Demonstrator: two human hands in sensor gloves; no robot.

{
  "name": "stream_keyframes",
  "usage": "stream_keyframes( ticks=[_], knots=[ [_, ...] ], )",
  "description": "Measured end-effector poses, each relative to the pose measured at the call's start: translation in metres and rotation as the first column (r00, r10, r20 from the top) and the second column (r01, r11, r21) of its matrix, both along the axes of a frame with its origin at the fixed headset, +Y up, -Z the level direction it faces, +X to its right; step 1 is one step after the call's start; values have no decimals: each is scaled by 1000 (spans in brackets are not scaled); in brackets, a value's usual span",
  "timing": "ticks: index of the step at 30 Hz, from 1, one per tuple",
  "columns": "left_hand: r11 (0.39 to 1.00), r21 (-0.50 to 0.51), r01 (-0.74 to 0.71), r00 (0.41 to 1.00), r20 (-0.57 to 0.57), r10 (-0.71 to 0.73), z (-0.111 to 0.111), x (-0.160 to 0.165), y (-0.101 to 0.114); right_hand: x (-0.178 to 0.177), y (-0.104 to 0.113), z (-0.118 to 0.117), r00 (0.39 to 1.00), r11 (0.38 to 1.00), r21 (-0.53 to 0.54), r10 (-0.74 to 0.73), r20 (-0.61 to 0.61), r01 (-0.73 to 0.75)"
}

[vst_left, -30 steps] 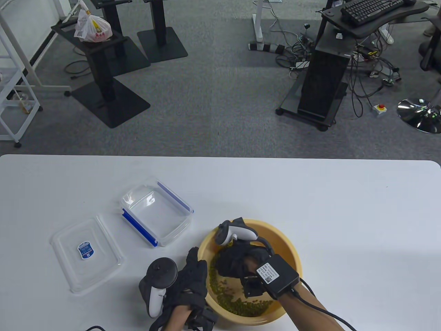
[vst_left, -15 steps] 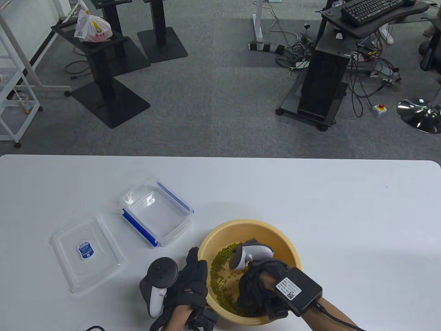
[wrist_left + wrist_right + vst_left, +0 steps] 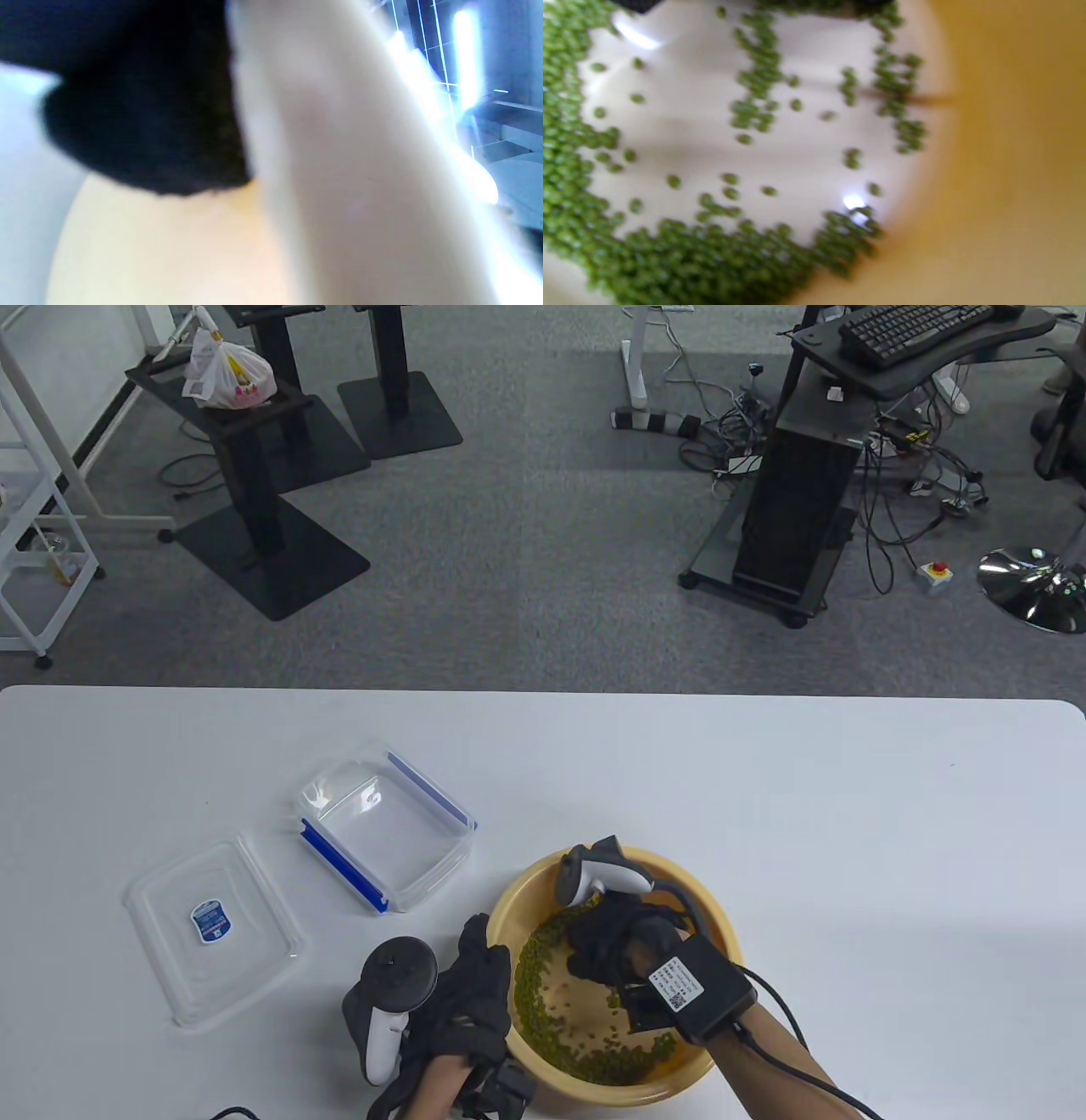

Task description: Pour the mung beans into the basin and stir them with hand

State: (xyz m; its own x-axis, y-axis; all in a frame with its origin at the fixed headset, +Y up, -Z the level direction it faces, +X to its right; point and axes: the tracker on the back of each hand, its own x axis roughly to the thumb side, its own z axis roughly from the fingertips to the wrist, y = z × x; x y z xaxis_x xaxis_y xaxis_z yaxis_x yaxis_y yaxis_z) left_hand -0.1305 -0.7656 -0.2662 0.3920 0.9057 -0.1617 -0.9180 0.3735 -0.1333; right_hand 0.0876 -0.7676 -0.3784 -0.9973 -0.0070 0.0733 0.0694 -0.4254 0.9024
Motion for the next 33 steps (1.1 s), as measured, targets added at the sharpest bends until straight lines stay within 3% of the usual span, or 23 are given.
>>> stream_keyframes(
  ticks=[2,4,5,9,12,14,19,22,24,29,33],
  knots=[
    [1000,0,0,1000,-1,0,0,0,0,11,2,4,998,998,-45,-50,33,52],
    [1000,1,5,1000,-2,-5,-1,0,0,23,3,19,996,998,-55,-10,94,15],
    [1000,-8,6,1000,4,-6,-1,0,1,25,2,29,995,993,-108,-43,93,53],
    [1000,-12,-5,1000,2,5,-1,0,1,16,3,49,999,969,-244,-47,-4,45],
    [999,-19,-26,1000,-1,26,0,0,-1,-11,-6,66,988,944,-319,-119,-99,82],
    [999,-26,-28,1000,5,28,0,-1,-1,-30,-8,68,991,942,-336,-68,-119,24],
    [999,-27,-36,999,0,36,0,-2,-1,-59,0,41,978,971,-216,-135,-161,98],
    [999,-29,-35,999,6,35,-1,-2,-1,-54,-2,21,989,988,-101,-128,-77,120],
    [999,-32,-18,1000,13,18,-1,-2,0,-40,-5,7,991,990,-60,-126,37,128],
    [999,-34,-19,1000,11,20,-1,-2,-1,-2,-1,-10,983,997,-49,-55,178,64],
    [999,-28,-18,1000,2,18,0,-1,-1,26,3,-8,986,996,-6,-92,137,93]
  ],
)
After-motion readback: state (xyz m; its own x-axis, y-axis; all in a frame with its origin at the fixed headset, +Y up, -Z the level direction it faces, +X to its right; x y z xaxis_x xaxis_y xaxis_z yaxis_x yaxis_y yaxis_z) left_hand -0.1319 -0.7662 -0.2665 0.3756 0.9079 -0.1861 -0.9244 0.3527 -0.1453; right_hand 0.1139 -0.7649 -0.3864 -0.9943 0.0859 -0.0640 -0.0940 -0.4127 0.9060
